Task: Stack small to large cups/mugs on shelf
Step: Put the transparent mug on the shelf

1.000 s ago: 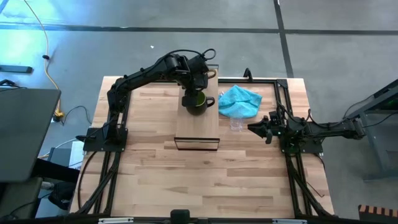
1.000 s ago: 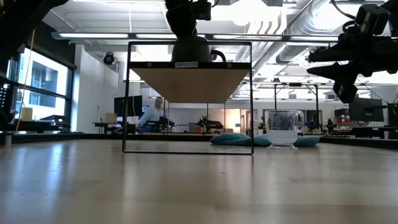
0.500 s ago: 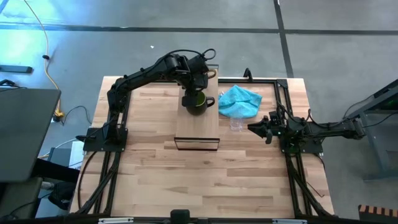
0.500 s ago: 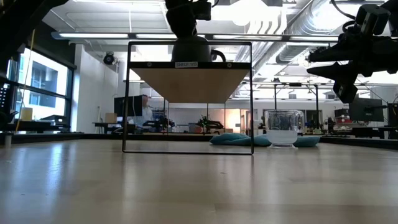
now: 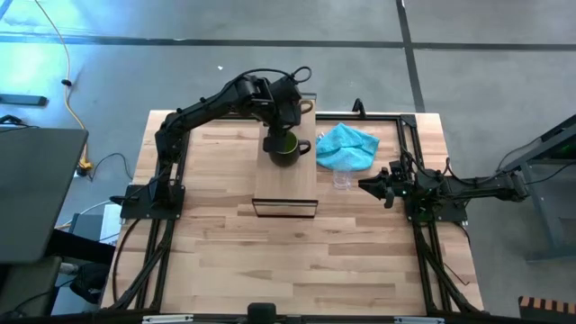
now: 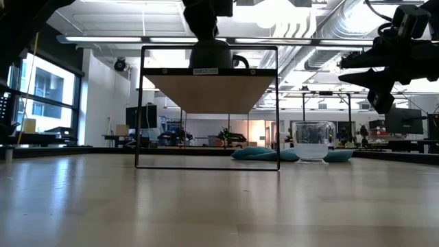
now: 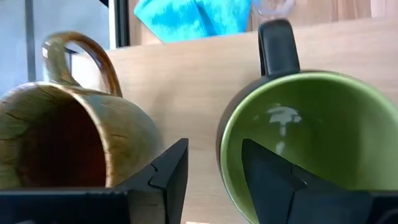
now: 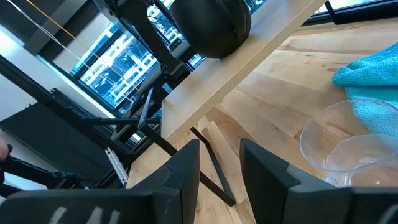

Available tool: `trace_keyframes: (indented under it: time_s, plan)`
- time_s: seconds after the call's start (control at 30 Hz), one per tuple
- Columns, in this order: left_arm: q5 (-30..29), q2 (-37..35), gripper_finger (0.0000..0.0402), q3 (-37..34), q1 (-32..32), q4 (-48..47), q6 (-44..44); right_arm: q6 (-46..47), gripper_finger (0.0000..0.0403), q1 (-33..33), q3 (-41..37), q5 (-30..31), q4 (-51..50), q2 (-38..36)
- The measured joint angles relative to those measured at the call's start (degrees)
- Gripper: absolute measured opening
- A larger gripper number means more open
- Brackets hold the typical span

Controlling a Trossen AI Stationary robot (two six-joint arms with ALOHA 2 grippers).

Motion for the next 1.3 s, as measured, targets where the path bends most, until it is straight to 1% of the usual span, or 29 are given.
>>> trace_keyframes:
  time_s: [0.33,0.57,0.7,0.77,1.1,1.3]
  plan:
    - [-0.3,0.0,0.0138,4.6,0.0,-2.0,0.2,0.0,0.0106,0.0,0.0,0.0,0.0,0.0]
    - [-5.3,-2.5,0.0138,4.8,-0.8,-3.4,0.3,0.0,0.0106,0.0,0.0,0.0,0.0,0.0]
    - [-7.8,-5.7,0.0138,4.8,-1.1,-2.7,-0.2,0.0,0.0106,0.0,0.0,0.0,0.0,0.0]
    - [-8.0,-7.7,0.0138,4.7,-1.1,-2.2,-1.2,-0.3,0.0106,0.0,0.0,0.1,0.0,0.0]
    - [-5.1,-19.0,0.0138,4.7,-1.1,8.2,-5.0,-1.1,0.0106,0.0,0.0,0.3,0.0,0.0]
    - [-4.0,-24.1,0.0138,4.7,-1.1,13.3,-7.0,-1.0,0.0106,0.0,0.0,0.3,0.0,-0.1]
